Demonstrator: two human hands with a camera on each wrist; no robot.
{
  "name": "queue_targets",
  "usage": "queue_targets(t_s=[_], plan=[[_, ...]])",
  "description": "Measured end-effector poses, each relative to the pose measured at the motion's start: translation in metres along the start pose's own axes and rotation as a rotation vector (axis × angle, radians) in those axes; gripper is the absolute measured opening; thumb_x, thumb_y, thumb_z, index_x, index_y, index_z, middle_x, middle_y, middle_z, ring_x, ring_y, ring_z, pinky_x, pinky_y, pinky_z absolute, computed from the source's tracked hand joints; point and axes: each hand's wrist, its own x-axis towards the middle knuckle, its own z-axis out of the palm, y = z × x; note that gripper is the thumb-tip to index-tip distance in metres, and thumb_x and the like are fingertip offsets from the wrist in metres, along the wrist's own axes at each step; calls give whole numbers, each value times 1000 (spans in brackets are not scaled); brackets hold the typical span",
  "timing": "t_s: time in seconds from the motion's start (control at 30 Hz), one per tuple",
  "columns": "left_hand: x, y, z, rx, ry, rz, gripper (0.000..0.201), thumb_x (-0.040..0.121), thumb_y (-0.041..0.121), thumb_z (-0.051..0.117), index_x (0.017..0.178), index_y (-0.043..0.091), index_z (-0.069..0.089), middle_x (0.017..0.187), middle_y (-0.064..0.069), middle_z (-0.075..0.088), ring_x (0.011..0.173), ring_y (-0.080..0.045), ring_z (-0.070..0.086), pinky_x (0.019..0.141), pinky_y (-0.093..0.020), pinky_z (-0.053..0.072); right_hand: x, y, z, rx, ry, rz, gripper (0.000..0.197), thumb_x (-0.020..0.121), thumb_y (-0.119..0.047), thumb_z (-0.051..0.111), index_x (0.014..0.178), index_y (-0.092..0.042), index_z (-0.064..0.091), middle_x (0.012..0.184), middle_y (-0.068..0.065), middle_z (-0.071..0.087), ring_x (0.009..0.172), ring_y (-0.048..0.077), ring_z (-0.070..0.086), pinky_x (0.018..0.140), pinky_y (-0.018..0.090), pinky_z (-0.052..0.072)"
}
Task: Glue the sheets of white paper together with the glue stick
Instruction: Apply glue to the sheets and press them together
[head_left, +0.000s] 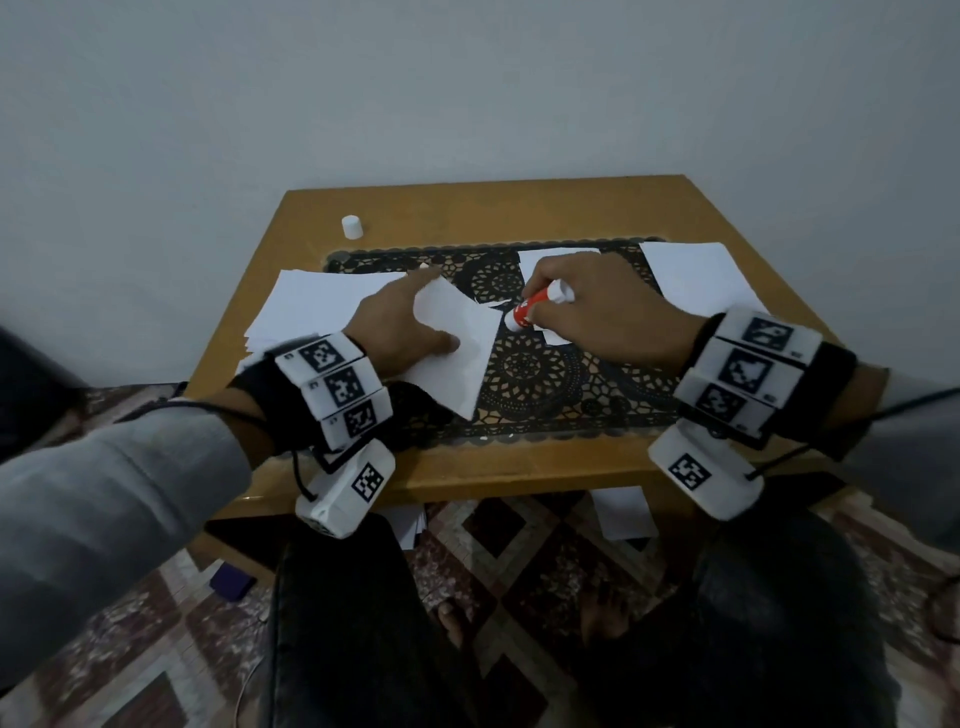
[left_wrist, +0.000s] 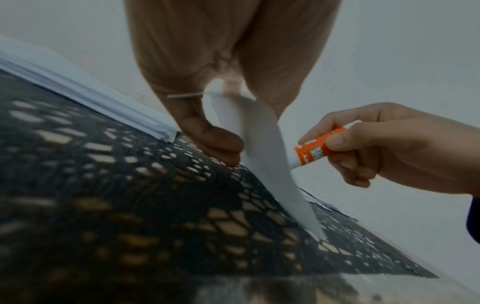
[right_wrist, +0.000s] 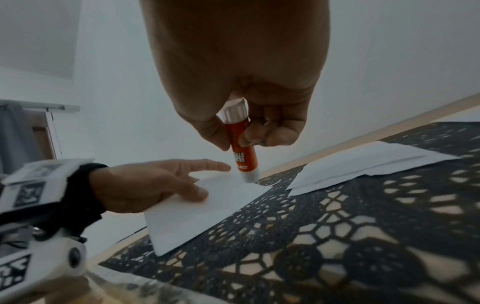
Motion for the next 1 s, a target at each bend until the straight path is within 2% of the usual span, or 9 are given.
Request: queue_targets(t_s=[0.1, 0.2, 0.27, 0.33, 0.43, 0.63, 0.73, 0.83, 1.0], plan=[[-2, 0, -8, -48, -55, 26, 23, 90, 17, 59, 110, 19, 70, 122, -1, 63, 112, -17, 53, 92, -23, 38, 10, -1, 8, -26, 8, -11, 21, 85, -37, 66, 93, -18, 70, 92, -2, 68, 84, 11, 58, 70, 27, 45], [-4, 0, -16, -44, -101, 6, 28, 88, 4, 56, 112, 10, 70, 118, -2, 63, 98, -12, 51, 81, -19, 37, 15, 1, 9, -15, 14, -6, 21, 85, -36, 67, 94, -17, 70, 93, -3, 67, 85, 10, 58, 67, 21, 42], [-4, 1, -18, -55, -145, -26, 32, 86, 5, 62, 118, 7, 66, 117, -6, 62, 91, -15, 55, 74, -23, 46, 16, 1, 9, -11, 6, 0, 21, 85, -35, 67, 94, -17, 70, 92, -1, 68, 84, 12, 60, 71, 27, 47], [-8, 3, -16, -17, -207, -44, 37, 86, 11, 66, 123, 8, 61, 100, -5, 62, 74, -15, 61, 62, -22, 51, 19, 0, 8, -17, -3, -3, 21, 85, -34, 67, 94, -16, 70, 92, 0, 69, 84, 15, 61, 73, 31, 48], [-12, 6, -10, 177, -257, -29, 47, 85, 29, 69, 128, 17, 54, 87, 0, 56, 64, -11, 62, 61, -19, 47, 22, -1, 9, -11, -14, -18, 21, 85, -31, 68, 95, -13, 71, 95, -1, 67, 87, 14, 59, 74, 30, 45], [-16, 8, -2, 388, -275, 11, 63, 81, 44, 70, 134, 22, 45, 125, -5, 56, 85, -15, 55, 74, -25, 44, 29, 0, 18, -36, -42, -32, 19, 84, -30, 69, 91, -12, 70, 81, -8, 59, 67, 2, 49, 58, 18, 33], [-14, 10, -1, 434, -279, 21, 64, 80, 46, 70, 133, 21, 44, 129, -6, 54, 109, -22, 51, 82, -28, 41, 35, 1, 21, -75, -49, -47, 21, 85, -32, 68, 93, -12, 69, 93, -2, 62, 78, 8, 53, 63, 21, 36], [-11, 10, -1, 464, -285, 38, 65, 79, 47, 71, 133, 22, 44, 131, -5, 53, 114, -23, 50, 86, -30, 40, 40, -1, 24, -103, -55, -40, 22, 86, -30, 67, 95, -11, 70, 97, -1, 61, 87, 13, 53, 70, 26, 37], [-10, 11, -1, 484, -313, 146, 69, 83, 41, 69, 144, 30, 38, 143, -3, 46, 125, -24, 46, 98, -30, 38, 40, -6, 24, -143, -87, -56, 21, 86, -28, 66, 96, -9, 70, 91, -3, 56, 86, 13, 51, 65, 25, 35]])
